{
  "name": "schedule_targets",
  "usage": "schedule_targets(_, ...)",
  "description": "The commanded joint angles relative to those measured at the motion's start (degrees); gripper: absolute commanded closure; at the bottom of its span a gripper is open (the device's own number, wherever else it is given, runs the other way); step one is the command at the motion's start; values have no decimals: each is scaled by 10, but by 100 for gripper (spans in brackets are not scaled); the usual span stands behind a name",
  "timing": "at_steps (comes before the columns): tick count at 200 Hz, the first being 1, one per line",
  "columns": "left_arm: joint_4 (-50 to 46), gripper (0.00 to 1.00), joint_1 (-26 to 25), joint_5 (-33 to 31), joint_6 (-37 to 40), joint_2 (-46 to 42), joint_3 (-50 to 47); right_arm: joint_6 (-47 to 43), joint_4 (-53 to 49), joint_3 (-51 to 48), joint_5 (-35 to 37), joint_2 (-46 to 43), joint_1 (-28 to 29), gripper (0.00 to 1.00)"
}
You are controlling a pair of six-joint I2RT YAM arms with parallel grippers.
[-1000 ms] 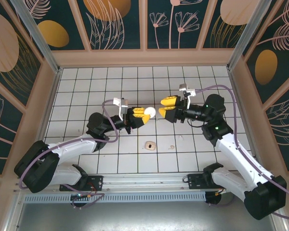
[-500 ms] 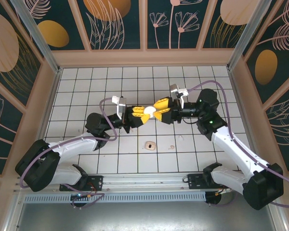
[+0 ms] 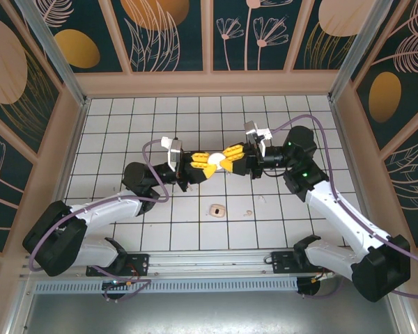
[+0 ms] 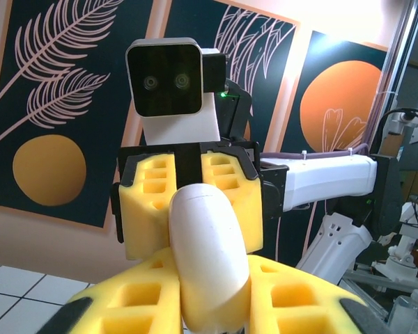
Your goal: Insert the wireless bluetooth earbuds into the charging case
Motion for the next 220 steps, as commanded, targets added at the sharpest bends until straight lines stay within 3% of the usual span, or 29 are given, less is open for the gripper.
schedule_targets(1,-60,64,2,-14,39,-7,19,-61,-61,31,-7,-9,6,83)
schedule_targets(29,-301,46,1,-38,199,-59,45,-134,-189,56,23,-6,-4,83)
schedule_targets(60,-549,44,2,-75,365,-107,93,-224,-322,90,78,0,-9,84)
schedule_targets(99,-720,44,1,-119,471,-112,131,-317,-397,110,129,0,-8,85)
schedule_targets(123,-762,45,1,-136,513,-110,132,-374,-428,122,153,-5,-8,86)
schedule_targets(156,-779,45,2,-105,564,-113,128,-458,-489,145,161,6,-8,86)
schedule_targets(182,-764,46,1,-67,573,-109,126,-538,-506,136,125,6,-8,88)
schedule_targets(220,-763,46,1,-40,583,-104,130,-589,-493,115,94,4,2,89)
